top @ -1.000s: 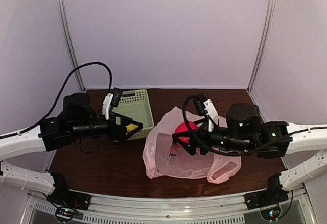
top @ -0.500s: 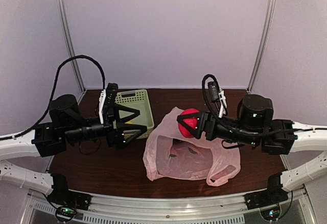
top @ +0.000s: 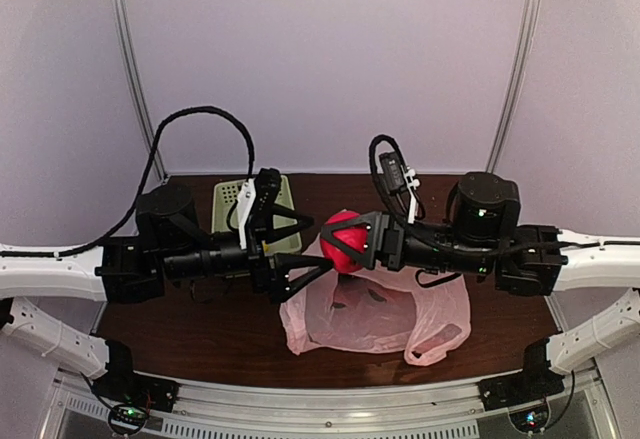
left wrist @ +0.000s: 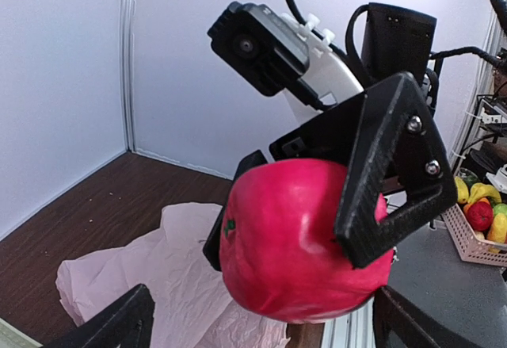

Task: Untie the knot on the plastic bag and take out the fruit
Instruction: Pass from the right arm to the left

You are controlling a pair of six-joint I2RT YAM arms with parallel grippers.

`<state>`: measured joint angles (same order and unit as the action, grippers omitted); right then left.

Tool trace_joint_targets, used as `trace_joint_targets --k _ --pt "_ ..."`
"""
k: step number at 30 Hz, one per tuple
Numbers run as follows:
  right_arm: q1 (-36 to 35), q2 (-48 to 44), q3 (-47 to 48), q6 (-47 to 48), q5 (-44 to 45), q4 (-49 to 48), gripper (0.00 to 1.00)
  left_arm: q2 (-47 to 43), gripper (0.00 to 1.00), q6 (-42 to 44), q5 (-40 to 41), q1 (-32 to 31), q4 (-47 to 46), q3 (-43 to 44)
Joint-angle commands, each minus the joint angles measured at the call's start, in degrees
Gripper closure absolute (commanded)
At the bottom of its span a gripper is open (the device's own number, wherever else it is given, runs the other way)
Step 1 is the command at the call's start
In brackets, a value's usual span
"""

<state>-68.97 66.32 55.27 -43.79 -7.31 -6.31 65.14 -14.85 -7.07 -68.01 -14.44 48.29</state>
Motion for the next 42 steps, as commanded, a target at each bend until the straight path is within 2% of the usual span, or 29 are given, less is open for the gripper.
trace_joint_targets --k 1,14,20,28,35,42 --pt "0.0 0.7 1.6 -0.5 -2.4 -1.4 0.2 1.6 0.02 0.9 -0.4 -0.3 -4.1 2.3" --pt "0.0 1.6 1.9 -0.7 -3.6 -1.7 0.2 5.1 0.02 0.2 -3.8 -0.4 -3.5 4.5" --pt "0.0 1.3 1.8 -0.6 -3.6 -1.5 0.2 5.8 0.13 -0.2 -4.3 -0.3 -2.5 5.1" --pt "0.0 1.6 1.6 -0.5 -3.7 -1.4 0.18 6.0 0.34 -0.4 -4.6 -0.3 -2.2 5.3" --pt "0.0 0.2 0.9 0.7 -2.0 -0.5 0.01 5.3 0.41 -1.7 -2.5 -0.4 -1.3 4.7" --pt "0.1 -4.6 0.7 2.5 6.8 5.5 0.0 3.2 0.44 -1.9 3.8 -0.2 5.8 4.7"
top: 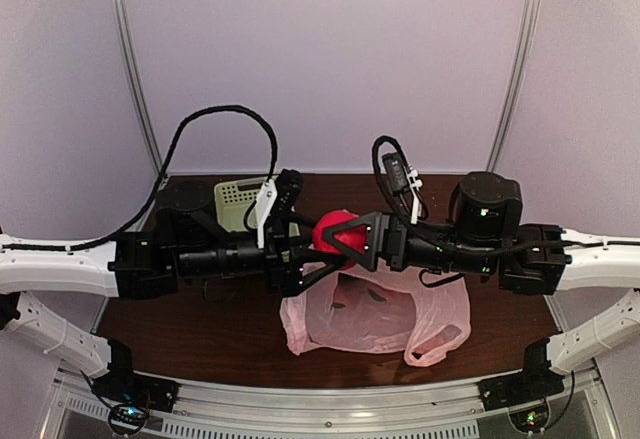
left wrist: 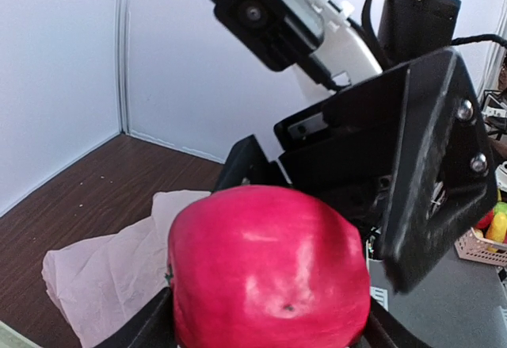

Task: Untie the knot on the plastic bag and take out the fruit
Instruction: Pass from the right arm to the left, then place the fake fruit in the bin.

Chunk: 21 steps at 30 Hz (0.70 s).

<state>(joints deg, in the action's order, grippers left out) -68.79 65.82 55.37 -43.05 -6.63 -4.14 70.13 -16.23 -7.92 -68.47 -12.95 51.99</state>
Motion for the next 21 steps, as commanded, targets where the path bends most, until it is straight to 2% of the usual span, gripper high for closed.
trace_joint_targets --k 1,4,7,15,21 --pt "0.0 -5.1 0.4 1.9 7.7 3.7 0.0 -2.3 0.44 -0.4 5.8 0.3 5.6 1.1" --pt "0.1 -8.1 -0.7 2.3 11.6 5.6 0.0 -4.1 0.46 -0.6 9.8 1.4 8.9 0.4" --pt "0.1 -10.3 -1.1 2.6 14.5 8.0 0.0 -5.8 0.47 -2.1 11.1 5.3 12.5 0.1" --pt "0.1 -11.5 -1.6 2.1 17.9 12.6 0.0 -6.5 0.48 -5.4 10.6 24.3 24.6 0.6" --pt "0.1 -10.5 -1.5 2.0 18.1 13.0 0.0 -0.7 0.47 -4.9 11.1 35.0 26.2 1.0"
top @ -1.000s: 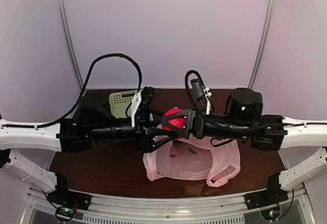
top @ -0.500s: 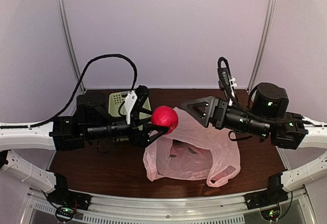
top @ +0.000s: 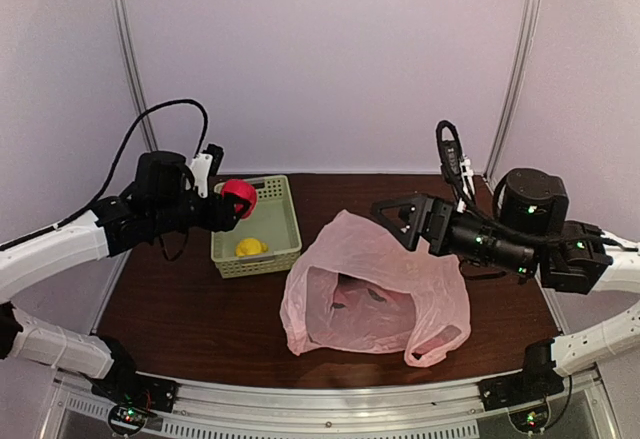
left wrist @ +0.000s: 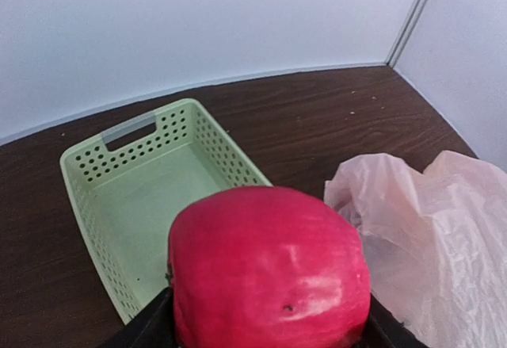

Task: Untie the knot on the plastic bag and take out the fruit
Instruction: Place the fake fruit in the bin.

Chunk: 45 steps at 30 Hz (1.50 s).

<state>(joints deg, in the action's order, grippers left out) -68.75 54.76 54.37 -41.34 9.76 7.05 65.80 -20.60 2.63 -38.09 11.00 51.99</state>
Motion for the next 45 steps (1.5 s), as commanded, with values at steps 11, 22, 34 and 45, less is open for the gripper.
trace_joint_targets --k 11,22,34,45 --pt "0.1 2.4 0.1 0.3 1.8 3.2 0.0 18.4 0.48 4.0 3.9 11.9 0.5 6.4" --pt "0.1 3.3 0.5 0.4 2.3 4.1 0.0 29.0 0.44 6.9 5.4 12.5 2.9 10.6" --pt "0.1 3.7 0.7 0.5 2.4 4.7 0.0 33.8 0.35 6.1 5.5 12.5 4.9 11.6" --pt "0.1 3.3 0.1 0.1 2.4 4.7 0.0 35.0 0.16 5.8 5.6 12.5 5.9 12.5"
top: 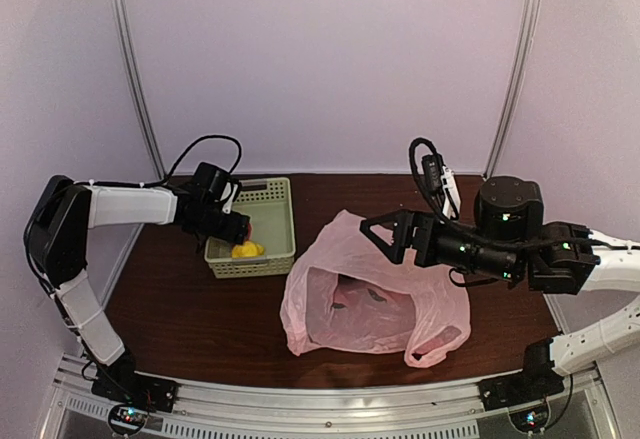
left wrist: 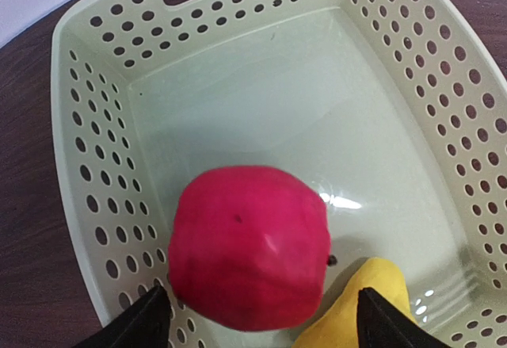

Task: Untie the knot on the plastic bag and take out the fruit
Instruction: Place the fake fruit in the bin.

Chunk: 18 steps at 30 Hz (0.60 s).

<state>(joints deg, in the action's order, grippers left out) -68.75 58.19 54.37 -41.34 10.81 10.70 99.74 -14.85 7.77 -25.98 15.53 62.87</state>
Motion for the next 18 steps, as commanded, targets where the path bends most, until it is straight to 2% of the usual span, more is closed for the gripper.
trace_joint_targets --k 1,11,18 --pt "0.1 -0.1 0.1 0.1 1.4 1.1 0.0 1.1 0.16 0.1 0.4 0.4 1.5 1.7" --pt "0.2 0.0 0.0 0.2 1.5 1.2 0.0 -0.7 0.15 0.1 -0.2 0.4 1.7 1.9" --pt "0.1 -0.2 -0.1 0.5 1.8 1.9 0.0 -9.0 0.15 1.5 -3.9 0.4 1.5 2.5"
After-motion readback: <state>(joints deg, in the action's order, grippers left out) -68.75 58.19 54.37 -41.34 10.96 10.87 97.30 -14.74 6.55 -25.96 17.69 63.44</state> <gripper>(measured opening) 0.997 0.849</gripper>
